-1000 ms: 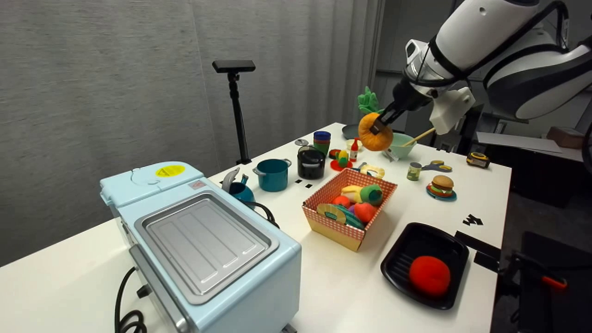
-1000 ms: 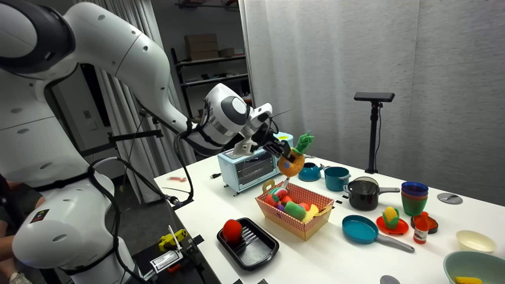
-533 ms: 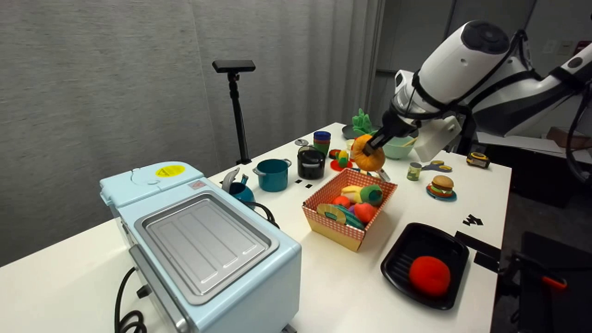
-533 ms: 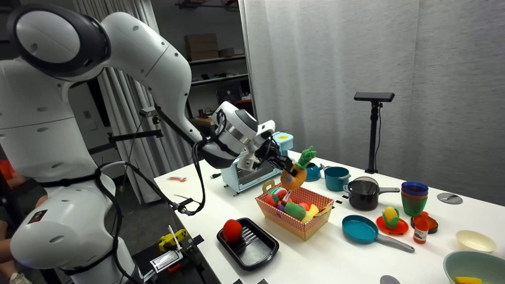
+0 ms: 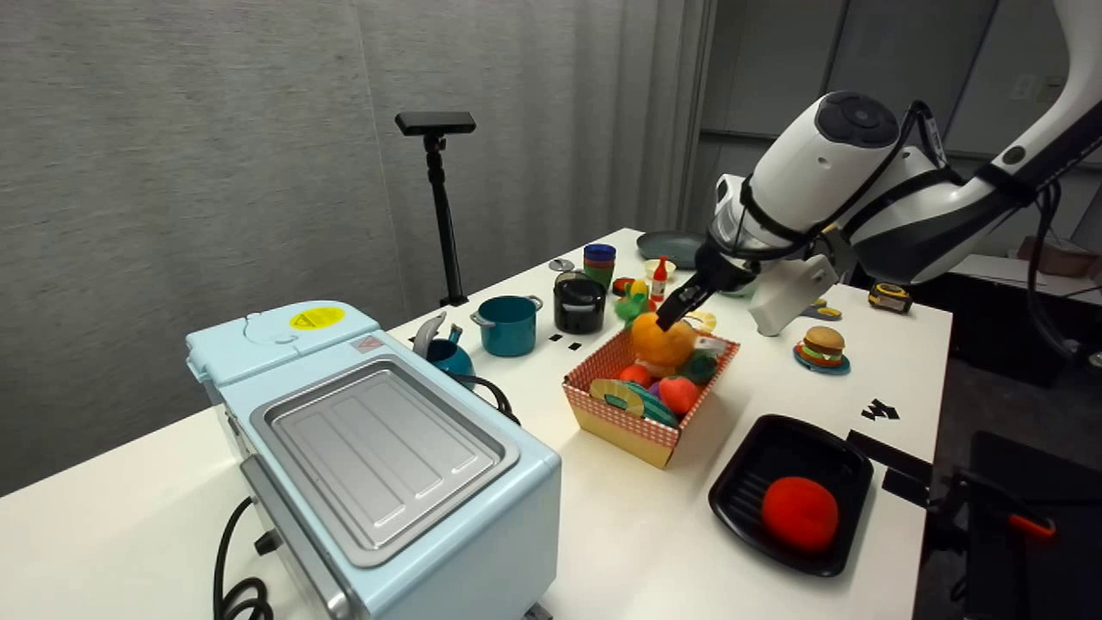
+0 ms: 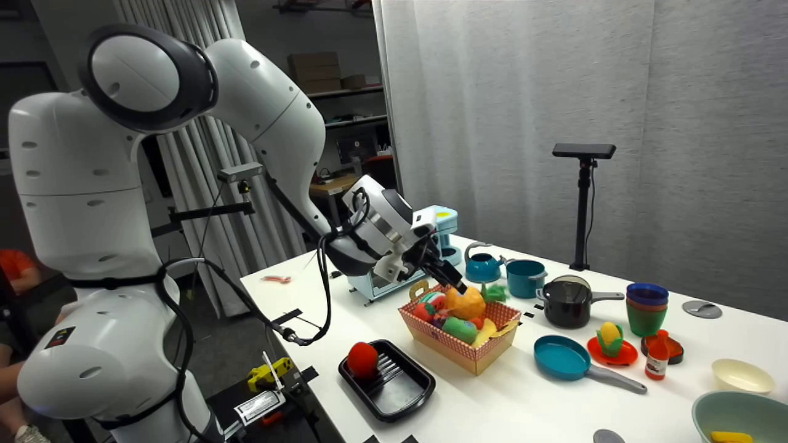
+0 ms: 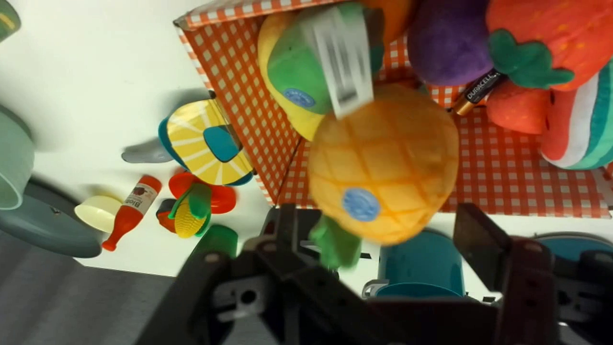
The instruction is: Put the pineapple plushy in the box
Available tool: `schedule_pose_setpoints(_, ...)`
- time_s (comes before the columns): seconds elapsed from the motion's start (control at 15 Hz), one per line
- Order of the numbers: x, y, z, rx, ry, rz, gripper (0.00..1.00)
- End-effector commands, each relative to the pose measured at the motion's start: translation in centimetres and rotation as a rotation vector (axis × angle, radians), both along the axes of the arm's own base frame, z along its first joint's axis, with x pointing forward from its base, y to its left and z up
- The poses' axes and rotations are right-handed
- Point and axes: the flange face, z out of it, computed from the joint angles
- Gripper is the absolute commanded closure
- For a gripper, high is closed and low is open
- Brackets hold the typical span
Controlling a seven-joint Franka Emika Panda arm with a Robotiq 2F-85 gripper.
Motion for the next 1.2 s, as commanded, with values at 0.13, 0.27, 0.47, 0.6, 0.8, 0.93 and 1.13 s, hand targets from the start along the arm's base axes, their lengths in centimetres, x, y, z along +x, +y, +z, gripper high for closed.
schedule_pose_setpoints(0.13,1.2,0.2,-0.7,-0.026,-0.003,0.003,0.0)
schedule_pose_setpoints(0.27,1.1,0.1,-1.1,-0.037,0.016,0.0,0.0)
schedule_pose_setpoints(0.47,0.8,-0.1,-1.9,-0.067,0.058,0.008,0.0)
schedule_pose_setpoints(0.6,0.7,-0.1,-2.4,-0.069,0.08,0.024,0.0)
schedule_pose_setpoints(0.8,0.5,0.1,-3.2,-0.078,0.135,0.058,0.0)
schedule_pose_setpoints(0.93,0.6,0.3,-3.5,-0.068,0.154,0.092,0.0)
schedule_pose_setpoints(1.13,0.9,0.6,-3.6,-0.054,0.164,0.138,0.0)
